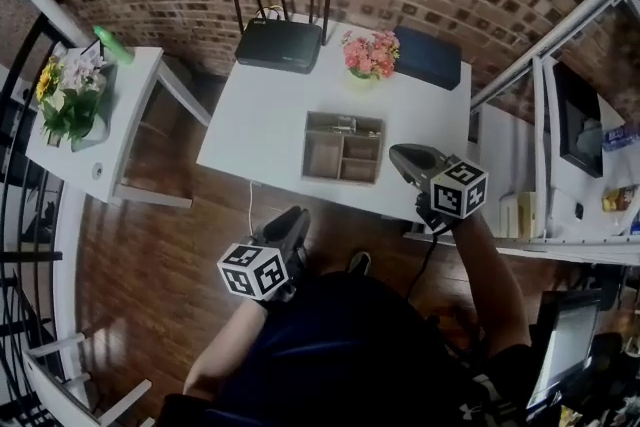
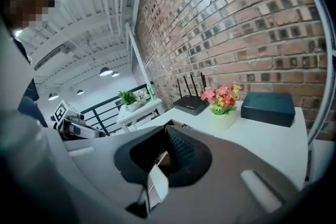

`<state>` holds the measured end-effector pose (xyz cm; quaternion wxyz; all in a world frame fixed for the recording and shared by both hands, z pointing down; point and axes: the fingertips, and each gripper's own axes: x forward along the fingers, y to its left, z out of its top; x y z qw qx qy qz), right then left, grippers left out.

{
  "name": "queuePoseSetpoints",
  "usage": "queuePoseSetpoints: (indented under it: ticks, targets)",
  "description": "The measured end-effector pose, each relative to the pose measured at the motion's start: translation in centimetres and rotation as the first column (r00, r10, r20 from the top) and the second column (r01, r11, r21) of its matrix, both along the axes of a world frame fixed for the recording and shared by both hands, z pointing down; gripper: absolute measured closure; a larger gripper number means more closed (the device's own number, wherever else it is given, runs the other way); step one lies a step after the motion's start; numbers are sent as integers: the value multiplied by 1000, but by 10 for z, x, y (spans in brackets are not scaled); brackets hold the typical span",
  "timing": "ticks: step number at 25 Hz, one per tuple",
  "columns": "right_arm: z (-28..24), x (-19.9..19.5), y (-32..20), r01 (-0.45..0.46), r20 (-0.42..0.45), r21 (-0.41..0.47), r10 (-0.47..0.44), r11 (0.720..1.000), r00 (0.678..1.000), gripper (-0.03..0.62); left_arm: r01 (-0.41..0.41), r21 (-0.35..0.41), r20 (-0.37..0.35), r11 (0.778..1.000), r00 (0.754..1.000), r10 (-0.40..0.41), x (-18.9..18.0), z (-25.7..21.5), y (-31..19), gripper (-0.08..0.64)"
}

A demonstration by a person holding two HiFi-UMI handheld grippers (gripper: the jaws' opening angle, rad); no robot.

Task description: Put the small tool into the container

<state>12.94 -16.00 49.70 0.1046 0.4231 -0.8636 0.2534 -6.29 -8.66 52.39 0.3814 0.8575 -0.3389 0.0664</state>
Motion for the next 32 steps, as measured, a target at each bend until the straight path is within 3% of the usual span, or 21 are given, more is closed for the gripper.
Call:
queuePoseSetpoints:
  ticks: [6, 10, 12, 21, 32]
  targets:
    - [-12, 18, 49, -157, 108, 19, 154, 987, 982, 581, -75, 10, 32, 997, 997, 75, 31, -3, 5, 480]
    - [-12, 44, 71, -377, 223, -10, 369, 926, 902, 581, -80, 38, 38, 996, 996, 79, 43, -13, 2, 481]
    - [-15, 49, 84, -429, 254, -3, 415, 903, 873, 581, -90, 48, 38, 995, 995, 88, 51, -17, 2, 486]
    - [-18, 20, 108, -405, 148, 95, 389, 909, 909, 581, -122, 59, 28, 991, 992, 121, 70, -19, 6, 505]
    - [-10, 7, 111, -370, 105, 102, 360, 923, 927, 581, -111, 58, 18, 992, 994, 110, 66, -17, 11, 505]
